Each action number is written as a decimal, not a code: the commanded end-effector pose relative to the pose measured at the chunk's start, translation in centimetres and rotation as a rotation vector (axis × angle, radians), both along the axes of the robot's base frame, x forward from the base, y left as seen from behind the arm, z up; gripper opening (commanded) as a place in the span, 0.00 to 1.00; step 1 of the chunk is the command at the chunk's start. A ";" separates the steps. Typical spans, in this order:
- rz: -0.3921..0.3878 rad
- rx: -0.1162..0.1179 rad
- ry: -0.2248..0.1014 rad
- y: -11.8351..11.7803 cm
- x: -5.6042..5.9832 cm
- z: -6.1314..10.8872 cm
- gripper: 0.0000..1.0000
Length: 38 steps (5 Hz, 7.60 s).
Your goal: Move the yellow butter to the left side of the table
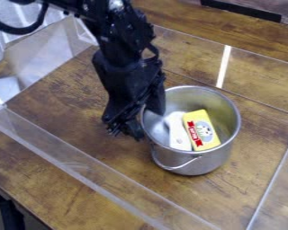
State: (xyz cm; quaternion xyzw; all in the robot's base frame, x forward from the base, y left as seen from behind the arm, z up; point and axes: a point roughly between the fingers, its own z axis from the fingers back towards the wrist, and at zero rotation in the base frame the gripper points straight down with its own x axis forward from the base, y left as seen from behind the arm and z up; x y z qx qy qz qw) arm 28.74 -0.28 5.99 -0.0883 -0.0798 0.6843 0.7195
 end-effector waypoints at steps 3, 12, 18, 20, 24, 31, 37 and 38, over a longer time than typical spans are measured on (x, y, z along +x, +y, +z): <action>-0.084 -0.024 -0.043 3.2 -1.9 2.6 0.00; -0.640 0.014 0.009 -4.5 2.7 9.2 0.00; -0.857 -0.004 0.031 -6.6 -0.6 7.5 0.00; -1.126 -0.003 0.036 -7.6 -0.9 8.3 0.00; -1.334 0.020 0.066 -6.0 2.0 7.8 0.00; -0.946 -0.032 0.095 -0.8 3.4 5.1 0.00; -0.830 -0.061 0.117 1.2 5.9 4.1 0.00; -0.856 -0.064 0.128 1.5 5.8 3.8 0.00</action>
